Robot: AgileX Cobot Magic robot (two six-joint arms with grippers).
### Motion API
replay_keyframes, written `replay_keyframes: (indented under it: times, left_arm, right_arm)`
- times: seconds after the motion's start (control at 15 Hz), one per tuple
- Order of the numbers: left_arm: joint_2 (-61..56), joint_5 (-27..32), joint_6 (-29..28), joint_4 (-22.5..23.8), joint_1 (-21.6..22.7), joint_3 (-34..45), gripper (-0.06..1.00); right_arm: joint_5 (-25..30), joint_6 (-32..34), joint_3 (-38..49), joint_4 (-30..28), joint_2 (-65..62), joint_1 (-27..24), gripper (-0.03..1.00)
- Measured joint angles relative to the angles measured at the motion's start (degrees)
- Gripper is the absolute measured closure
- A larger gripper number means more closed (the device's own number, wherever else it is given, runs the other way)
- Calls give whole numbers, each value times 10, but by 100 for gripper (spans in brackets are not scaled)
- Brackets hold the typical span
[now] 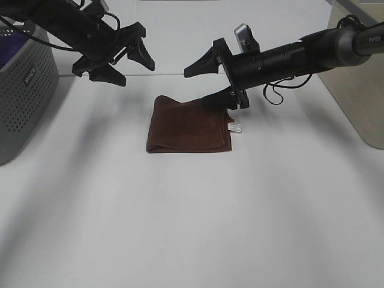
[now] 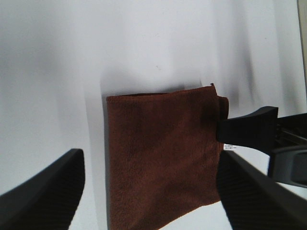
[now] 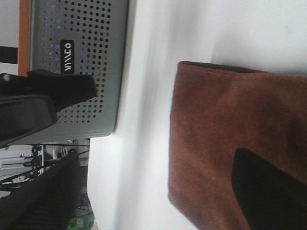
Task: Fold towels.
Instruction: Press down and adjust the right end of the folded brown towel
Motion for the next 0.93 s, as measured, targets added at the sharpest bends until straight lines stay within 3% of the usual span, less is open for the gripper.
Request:
replay_keyframes:
  times: [0.47,0.73,0.93]
  left_arm:
    - [0,9,0,2,0,0,22]
    - [0,13,1,5,0,0,22]
    - [-18,48,14,13,0,-1,22]
  right_arm:
    - [-69,51,0,-111,7,-12,16]
    - [-48,61,0,-140,-11,-20,16]
    - [1,62,0,-184,-67,-19,16]
